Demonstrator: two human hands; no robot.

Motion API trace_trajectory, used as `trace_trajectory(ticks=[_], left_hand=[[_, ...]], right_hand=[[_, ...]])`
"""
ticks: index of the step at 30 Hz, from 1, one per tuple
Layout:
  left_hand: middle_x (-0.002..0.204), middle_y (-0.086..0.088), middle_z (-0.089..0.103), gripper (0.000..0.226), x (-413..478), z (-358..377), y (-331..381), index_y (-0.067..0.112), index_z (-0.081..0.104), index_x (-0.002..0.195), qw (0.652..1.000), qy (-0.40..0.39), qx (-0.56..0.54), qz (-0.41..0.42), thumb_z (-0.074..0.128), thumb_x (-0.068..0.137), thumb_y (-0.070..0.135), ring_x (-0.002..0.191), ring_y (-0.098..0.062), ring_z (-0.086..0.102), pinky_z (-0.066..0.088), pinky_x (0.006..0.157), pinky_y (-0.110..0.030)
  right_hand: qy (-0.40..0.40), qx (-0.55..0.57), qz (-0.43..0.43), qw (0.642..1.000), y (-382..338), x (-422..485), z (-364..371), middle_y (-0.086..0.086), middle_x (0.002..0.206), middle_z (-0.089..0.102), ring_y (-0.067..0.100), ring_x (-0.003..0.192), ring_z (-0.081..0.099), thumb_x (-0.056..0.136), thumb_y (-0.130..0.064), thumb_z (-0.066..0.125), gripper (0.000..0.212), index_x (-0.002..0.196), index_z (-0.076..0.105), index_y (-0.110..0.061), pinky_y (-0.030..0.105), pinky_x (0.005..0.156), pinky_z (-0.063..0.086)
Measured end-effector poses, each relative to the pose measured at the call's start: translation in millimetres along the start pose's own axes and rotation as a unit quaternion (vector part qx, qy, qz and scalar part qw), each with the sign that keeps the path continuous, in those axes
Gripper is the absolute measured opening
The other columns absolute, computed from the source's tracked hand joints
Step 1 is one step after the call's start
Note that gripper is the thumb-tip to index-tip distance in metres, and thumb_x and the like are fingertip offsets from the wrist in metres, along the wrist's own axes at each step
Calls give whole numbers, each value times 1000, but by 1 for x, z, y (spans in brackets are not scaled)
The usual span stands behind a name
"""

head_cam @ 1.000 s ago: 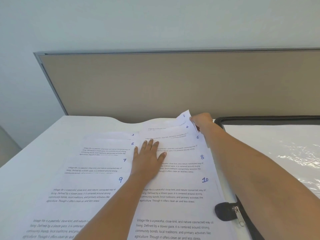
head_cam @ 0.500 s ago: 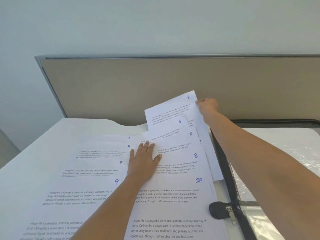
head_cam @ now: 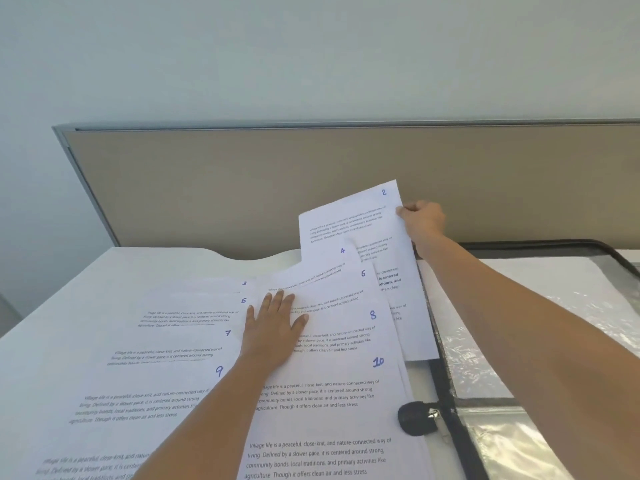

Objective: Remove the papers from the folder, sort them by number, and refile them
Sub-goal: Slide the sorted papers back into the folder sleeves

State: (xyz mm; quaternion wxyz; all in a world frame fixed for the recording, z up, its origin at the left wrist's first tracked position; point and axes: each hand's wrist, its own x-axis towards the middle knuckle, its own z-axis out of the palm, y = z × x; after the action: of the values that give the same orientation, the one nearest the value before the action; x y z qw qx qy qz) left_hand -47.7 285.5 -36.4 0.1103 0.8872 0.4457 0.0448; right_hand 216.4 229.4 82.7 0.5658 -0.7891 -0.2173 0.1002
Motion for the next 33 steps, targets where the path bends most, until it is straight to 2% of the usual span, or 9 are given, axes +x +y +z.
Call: trace_trajectory(ticks=[4, 6, 8, 13, 16, 22, 26, 30, 33], left_hand=[[159, 5, 3, 57, 1, -3, 2, 25, 12, 150, 1000, -12, 12, 0, 22, 99, 49, 146, -13, -1, 1, 118, -42], [159, 5, 3, 57, 1, -4, 3, 24, 13, 150, 1000, -15, 15, -2, 22, 100, 48, 146, -14, 0, 2, 118, -42], [159, 5, 4, 57, 0, -6, 3, 24, 13, 150, 1000, -15, 19, -4, 23, 100, 48, 146, -14, 1, 3, 118, -42], [159, 2, 6, 56, -1, -10, 3, 22, 16, 150, 999, -22, 23, -9, 25, 100, 46, 146, -16, 3, 4, 117, -42], [159, 2, 6, 55, -1, -11, 4, 21, 16, 149, 999, -27, 40, -16, 24, 100, 45, 146, -16, 3, 5, 117, -43], [159, 1, 7, 53, -9, -18, 18, 20, 16, 149, 997, -33, 65, -20, 22, 102, 42, 146, -16, 4, 5, 117, -44], [159, 0, 9, 53, -26, -22, 45, 18, 19, 149, 999, -27, 20, -30, 24, 102, 42, 146, -17, 6, 6, 117, -43], [158, -1, 12, 53, -57, -20, 84, 18, 21, 148, 999, -30, -25, -23, 27, 101, 43, 146, -18, 7, 6, 117, -44], [158, -1, 12, 54, -79, -18, 115, 18, 23, 148, 998, -28, -53, -10, 28, 101, 43, 146, -17, 8, 6, 117, -44]], right_hand=[[-112, -46, 34, 992, 11, -13, -4, 13, 104, 65, 22, 84, 58, 85, -12, 68, 25, 107, 62, -1, 30, 70, 51], [-113, -70, 33, 991, 18, -17, -8, 15, 106, 66, 24, 86, 61, 84, -7, 68, 21, 103, 64, -1, 34, 79, 54], [-75, -67, 31, 994, 20, -18, -14, 14, 108, 66, 28, 93, 64, 84, -6, 68, 21, 104, 65, -2, 36, 86, 53], [0, 20, 30, 999, 19, -12, -45, 13, 107, 67, 28, 94, 64, 85, -5, 63, 19, 105, 65, -6, 42, 85, 54], [49, 61, 11, 997, 19, -8, -69, 5, 91, 66, 27, 90, 64, 87, -5, 60, 9, 93, 61, -13, 47, 85, 53], [160, 94, -32, 982, 19, -1, -113, 4, 90, 62, 19, 82, 58, 89, -8, 57, 15, 103, 63, -5, 36, 84, 51], [196, 131, -24, 972, 20, -9, -132, 9, 95, 67, 19, 80, 59, 89, -10, 57, 14, 101, 62, -7, 35, 82, 52], [231, 167, -11, 959, 20, -30, -147, 3, 86, 60, 17, 78, 55, 90, -9, 57, 11, 99, 62, -7, 27, 74, 45], [260, 187, 3, 947, 21, -46, -163, 0, 87, 59, 15, 79, 54, 91, -10, 55, 14, 103, 62, -8, 25, 75, 43]])
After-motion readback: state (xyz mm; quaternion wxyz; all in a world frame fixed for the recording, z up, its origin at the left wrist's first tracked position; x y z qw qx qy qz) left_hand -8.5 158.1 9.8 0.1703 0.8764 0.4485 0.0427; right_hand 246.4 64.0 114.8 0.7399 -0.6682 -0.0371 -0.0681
